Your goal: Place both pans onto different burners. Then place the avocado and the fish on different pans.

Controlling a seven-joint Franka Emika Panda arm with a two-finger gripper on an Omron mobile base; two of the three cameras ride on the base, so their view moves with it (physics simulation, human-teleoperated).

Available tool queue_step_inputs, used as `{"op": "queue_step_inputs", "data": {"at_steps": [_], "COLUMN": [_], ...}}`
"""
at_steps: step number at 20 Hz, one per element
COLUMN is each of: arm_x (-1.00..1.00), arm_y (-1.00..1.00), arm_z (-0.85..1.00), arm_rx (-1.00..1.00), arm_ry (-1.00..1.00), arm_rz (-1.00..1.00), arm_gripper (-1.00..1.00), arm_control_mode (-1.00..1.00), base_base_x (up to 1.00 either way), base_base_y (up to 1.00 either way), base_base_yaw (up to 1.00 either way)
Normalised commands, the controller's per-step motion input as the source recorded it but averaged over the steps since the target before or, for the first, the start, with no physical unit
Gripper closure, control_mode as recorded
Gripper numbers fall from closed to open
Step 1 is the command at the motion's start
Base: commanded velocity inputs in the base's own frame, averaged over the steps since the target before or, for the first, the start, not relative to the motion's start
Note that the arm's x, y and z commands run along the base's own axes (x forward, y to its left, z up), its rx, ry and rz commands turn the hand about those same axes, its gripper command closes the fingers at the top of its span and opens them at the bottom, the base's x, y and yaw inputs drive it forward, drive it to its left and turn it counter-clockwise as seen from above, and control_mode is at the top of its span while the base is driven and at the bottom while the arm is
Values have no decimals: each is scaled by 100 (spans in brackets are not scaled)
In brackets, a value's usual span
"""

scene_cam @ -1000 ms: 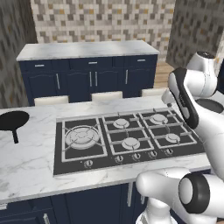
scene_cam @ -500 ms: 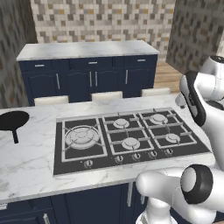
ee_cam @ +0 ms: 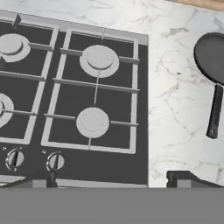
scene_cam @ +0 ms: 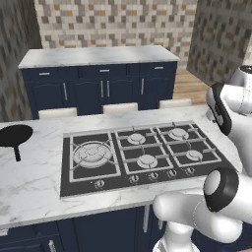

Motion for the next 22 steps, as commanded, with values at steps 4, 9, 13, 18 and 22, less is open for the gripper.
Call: {"op": "queue_step_inputs", "data": {"at_steps": [4, 9, 13, 18, 22], "arm_x": [6, 21, 28, 21, 14], "arm_y": [-35, -40, -42, -45, -45], "arm_z": [-35, -18, -3, -7, -18], "arm_rx": [-15, -4, 0, 0, 0], "arm_ry": [0, 0, 0, 0, 0], "arm_rz": [-17, -10, -5, -11, -14], "arm_gripper": [-100, -100, -100, -100, -100], "arm_control_mode": [-100, -100, -100, -100, -100], "base_base_x": [0, 0, 0, 0, 0], "base_base_y": [0, 0, 0, 0, 0], "base_base_yaw": [0, 0, 0, 0, 0]}}
